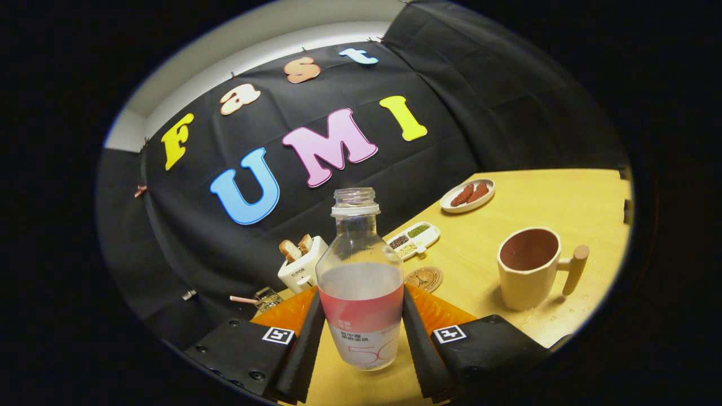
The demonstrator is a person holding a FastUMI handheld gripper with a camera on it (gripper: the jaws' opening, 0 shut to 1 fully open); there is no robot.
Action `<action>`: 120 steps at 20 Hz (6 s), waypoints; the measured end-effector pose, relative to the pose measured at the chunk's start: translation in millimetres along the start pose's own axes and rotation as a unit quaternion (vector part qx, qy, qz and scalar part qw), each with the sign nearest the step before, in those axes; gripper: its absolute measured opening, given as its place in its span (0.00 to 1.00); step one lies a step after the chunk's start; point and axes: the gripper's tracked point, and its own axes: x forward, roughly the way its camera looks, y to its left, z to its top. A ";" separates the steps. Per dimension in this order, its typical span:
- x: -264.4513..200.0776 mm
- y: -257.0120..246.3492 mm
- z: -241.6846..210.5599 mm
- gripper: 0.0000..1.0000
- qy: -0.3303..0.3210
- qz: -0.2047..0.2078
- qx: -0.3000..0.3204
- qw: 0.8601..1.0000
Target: Take the bottle from table, then pour the juice into the cup, finally place the bottle on the coaster
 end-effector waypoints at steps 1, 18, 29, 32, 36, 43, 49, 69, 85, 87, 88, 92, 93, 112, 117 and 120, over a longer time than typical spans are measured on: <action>0.1 -2.2 0.2 0.74 0.007 -0.003 0.026 1.000; 6.9 -40.8 14.1 0.74 0.047 -0.033 0.353 0.934; 4.9 -51.4 12.5 0.74 0.047 -0.037 0.451 0.890; 4.0 -58.3 12.7 0.74 0.040 -0.038 0.480 0.875; 4.3 -69.2 16.7 0.74 0.023 -0.046 0.507 0.860; 3.8 -80.6 18.8 0.74 0.013 -0.055 0.544 0.837; 4.1 -79.3 12.7 0.74 0.028 -0.055 0.550 0.833; 6.7 -74.2 28.4 0.74 0.075 -0.035 0.596 0.799; -1.9 -70.7 37.9 0.74 0.098 -0.031 0.634 0.767; -2.8 -68.8 38.6 0.74 0.099 -0.030 0.638 0.763; -3.2 -67.8 38.2 0.74 0.100 -0.031 0.639 0.762; -2.7 -65.8 42.6 0.74 0.096 -0.031 0.651 0.752; -2.7 -64.8 43.5 0.74 0.097 -0.030 0.654 0.749; -6.6 -50.2 58.1 0.74 0.119 -0.022 0.696 0.708; -7.9 -44.1 57.0 0.74 0.121 -0.024 0.707 0.696; -5.6 -43.4 58.5 0.74 0.119 -0.023 0.711 0.693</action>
